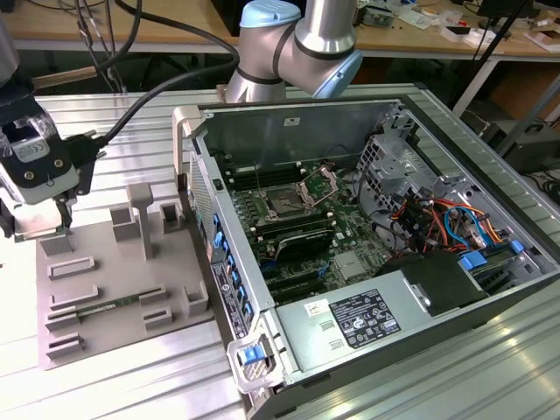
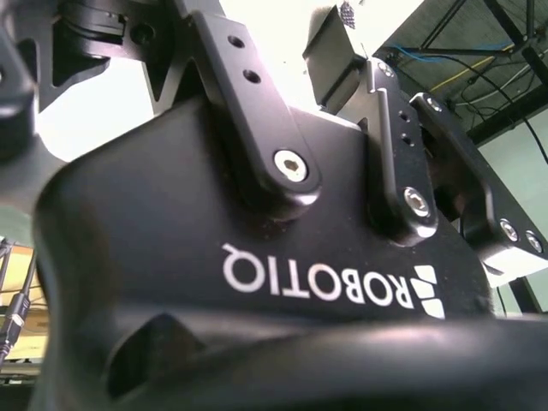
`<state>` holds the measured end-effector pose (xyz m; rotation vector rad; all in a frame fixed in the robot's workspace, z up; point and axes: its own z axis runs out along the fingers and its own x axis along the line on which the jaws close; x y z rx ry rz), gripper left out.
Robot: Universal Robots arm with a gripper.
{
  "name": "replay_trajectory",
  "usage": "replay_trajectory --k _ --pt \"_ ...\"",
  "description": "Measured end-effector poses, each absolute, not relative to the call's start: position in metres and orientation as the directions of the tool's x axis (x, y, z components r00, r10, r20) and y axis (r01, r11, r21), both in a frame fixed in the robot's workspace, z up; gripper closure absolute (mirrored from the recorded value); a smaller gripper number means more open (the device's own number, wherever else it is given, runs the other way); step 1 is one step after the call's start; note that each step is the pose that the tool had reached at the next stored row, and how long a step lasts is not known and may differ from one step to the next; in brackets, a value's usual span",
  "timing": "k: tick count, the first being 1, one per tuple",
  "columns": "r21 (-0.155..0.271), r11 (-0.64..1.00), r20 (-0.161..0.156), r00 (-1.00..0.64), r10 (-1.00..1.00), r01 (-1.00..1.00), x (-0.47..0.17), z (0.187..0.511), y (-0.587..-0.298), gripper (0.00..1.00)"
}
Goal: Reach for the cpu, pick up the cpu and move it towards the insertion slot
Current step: 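Pick up the cpu and move it towards the insertion slot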
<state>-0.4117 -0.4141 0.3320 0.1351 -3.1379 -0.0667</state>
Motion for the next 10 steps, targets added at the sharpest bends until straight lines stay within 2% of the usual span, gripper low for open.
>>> replay_trajectory --k 10 --pt "0.043 0.995 -0.002 -0.996 -0.086 -0.086 -0.4117 0.3416 -0.4141 0.45"
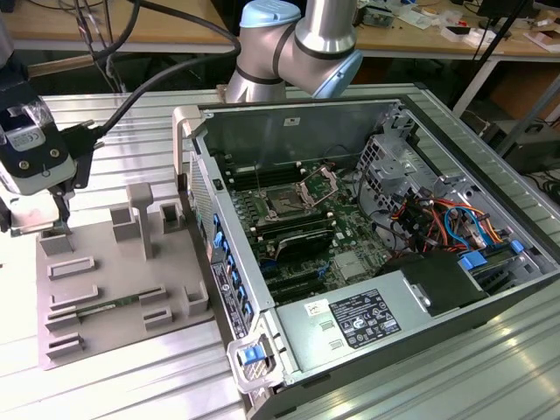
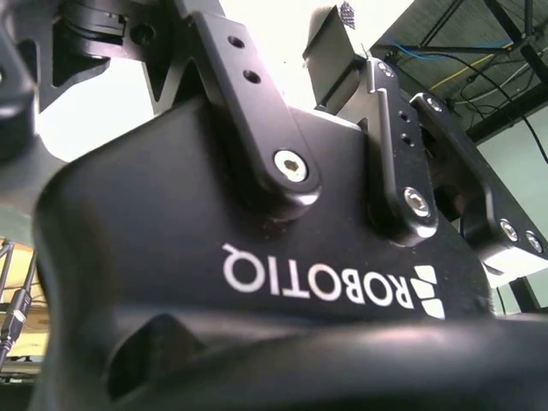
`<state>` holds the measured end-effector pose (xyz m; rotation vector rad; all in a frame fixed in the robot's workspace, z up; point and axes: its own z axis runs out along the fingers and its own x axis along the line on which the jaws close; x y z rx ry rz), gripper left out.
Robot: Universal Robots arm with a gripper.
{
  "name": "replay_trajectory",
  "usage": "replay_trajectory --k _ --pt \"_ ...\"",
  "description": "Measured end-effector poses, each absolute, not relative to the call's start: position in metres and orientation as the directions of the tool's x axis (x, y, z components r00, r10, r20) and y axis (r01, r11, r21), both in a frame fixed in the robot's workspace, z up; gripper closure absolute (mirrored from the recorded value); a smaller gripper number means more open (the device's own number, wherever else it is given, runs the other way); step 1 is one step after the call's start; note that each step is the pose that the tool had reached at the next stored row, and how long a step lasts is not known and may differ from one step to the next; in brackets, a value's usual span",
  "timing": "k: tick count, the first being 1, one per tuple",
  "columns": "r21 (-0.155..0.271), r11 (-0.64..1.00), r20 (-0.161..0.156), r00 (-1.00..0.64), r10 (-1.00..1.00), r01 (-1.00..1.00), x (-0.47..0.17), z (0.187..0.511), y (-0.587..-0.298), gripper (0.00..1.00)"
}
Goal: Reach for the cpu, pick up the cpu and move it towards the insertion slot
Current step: 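Pick up the cpu and move it towards the insertion slot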
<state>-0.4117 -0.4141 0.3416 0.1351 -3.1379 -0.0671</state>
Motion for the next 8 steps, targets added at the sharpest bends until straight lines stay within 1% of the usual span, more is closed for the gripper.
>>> replay_trajectory --k 8 --pt "0.043 0.995 -0.002 -0.996 -0.086 -0.086 -0.4117 0.3448 -0.4141 0.45"
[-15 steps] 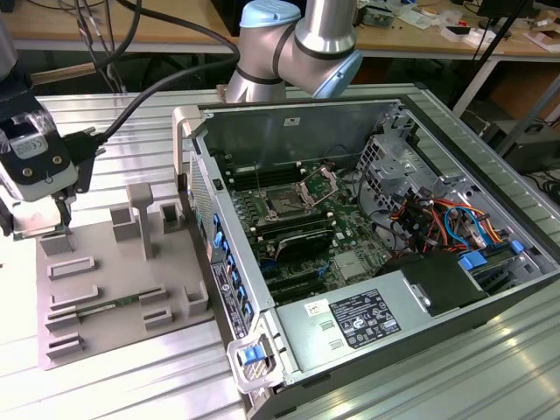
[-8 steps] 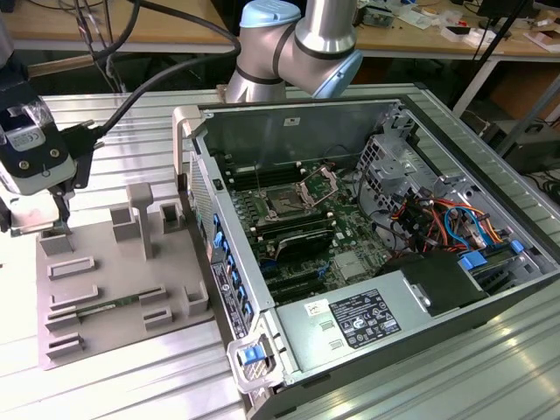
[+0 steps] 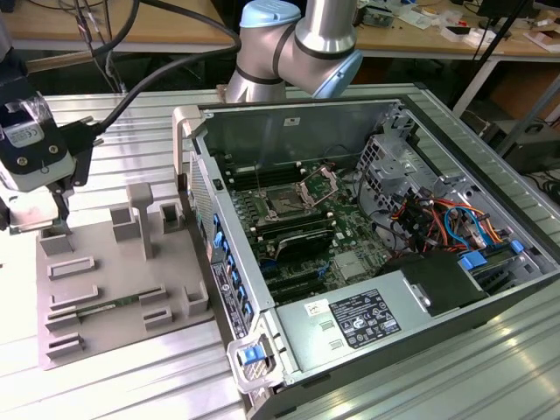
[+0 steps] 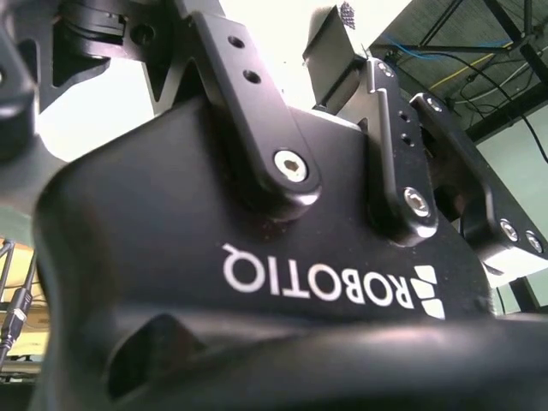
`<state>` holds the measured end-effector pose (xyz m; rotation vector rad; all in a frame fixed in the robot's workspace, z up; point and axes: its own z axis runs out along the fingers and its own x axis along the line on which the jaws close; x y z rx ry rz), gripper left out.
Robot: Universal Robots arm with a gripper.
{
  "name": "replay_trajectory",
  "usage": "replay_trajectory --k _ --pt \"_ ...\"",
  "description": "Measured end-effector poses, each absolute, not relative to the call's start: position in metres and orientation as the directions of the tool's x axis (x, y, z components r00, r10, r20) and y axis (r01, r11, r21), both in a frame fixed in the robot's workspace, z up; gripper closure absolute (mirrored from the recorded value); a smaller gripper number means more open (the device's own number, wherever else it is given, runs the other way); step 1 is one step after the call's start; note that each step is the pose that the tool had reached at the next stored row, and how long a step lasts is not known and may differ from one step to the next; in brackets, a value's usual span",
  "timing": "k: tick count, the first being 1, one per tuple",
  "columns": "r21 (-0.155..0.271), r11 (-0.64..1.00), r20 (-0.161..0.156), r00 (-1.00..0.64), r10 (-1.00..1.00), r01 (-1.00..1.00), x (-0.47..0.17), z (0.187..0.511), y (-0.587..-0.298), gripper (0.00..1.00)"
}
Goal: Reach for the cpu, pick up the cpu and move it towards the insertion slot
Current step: 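Pick up the cpu and move it towards the insertion slot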
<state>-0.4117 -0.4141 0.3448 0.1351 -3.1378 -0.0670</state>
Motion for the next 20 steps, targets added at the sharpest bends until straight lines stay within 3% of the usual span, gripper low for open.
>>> replay_trajectory --k 20 --pt "0.045 0.995 -0.002 -0.996 -0.086 -0.086 -0.4117 0.3524 -0.4141 0.45"
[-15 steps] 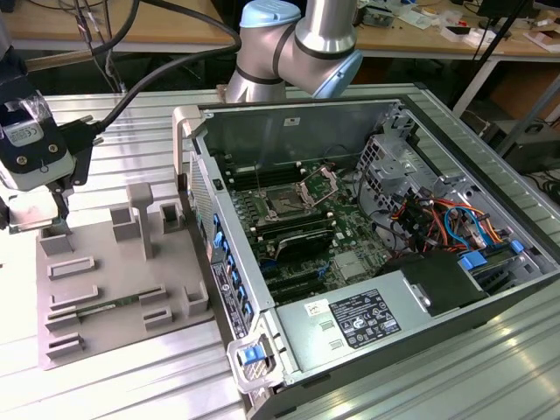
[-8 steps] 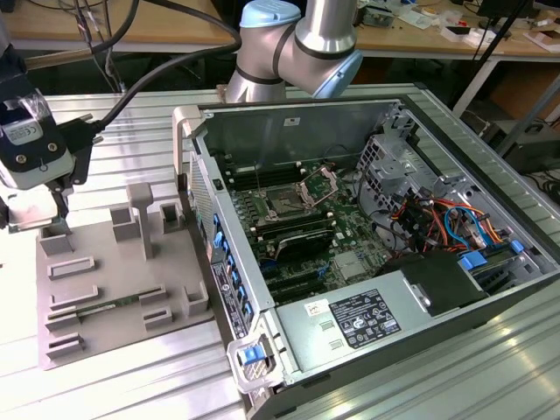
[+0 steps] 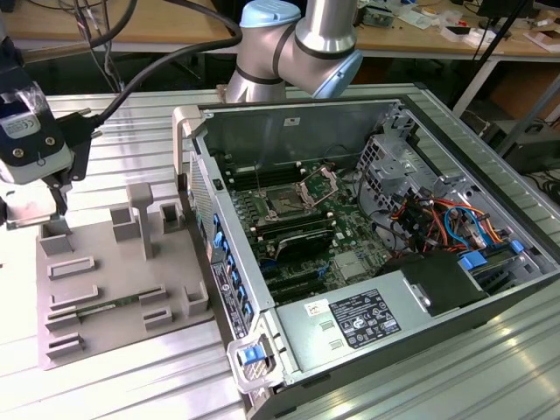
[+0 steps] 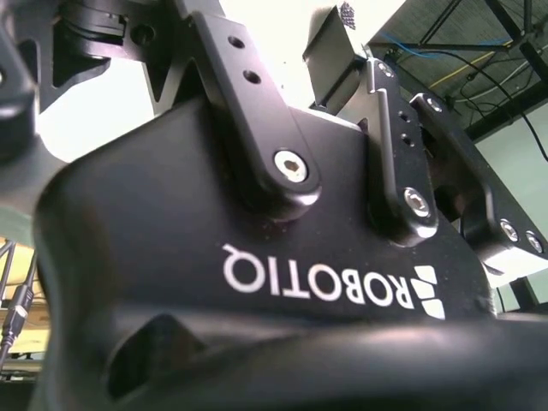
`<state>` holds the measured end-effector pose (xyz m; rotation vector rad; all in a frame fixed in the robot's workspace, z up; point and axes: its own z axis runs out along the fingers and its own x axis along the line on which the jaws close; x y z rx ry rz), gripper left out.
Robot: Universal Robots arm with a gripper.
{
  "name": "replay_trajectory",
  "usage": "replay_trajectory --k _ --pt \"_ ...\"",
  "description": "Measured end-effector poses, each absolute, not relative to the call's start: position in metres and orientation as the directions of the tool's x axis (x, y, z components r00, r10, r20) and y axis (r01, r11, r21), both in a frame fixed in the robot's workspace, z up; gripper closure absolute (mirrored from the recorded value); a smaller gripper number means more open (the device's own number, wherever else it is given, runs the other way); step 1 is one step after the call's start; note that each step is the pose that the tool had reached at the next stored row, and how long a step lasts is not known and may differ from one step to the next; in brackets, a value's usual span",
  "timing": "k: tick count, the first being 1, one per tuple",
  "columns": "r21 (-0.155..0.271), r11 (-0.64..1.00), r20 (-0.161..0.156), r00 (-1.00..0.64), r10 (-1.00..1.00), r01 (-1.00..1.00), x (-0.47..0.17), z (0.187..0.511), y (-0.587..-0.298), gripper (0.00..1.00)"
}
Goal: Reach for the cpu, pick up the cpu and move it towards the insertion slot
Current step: 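Pick up the cpu and move it towards the insertion slot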
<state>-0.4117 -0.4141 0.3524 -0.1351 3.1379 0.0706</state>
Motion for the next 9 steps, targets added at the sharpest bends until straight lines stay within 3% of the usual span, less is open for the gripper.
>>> replay_trajectory --k 9 --pt "0.045 0.995 -0.002 -0.996 -0.086 -0.086 -0.4117 0.3596 -0.4141 0.45"
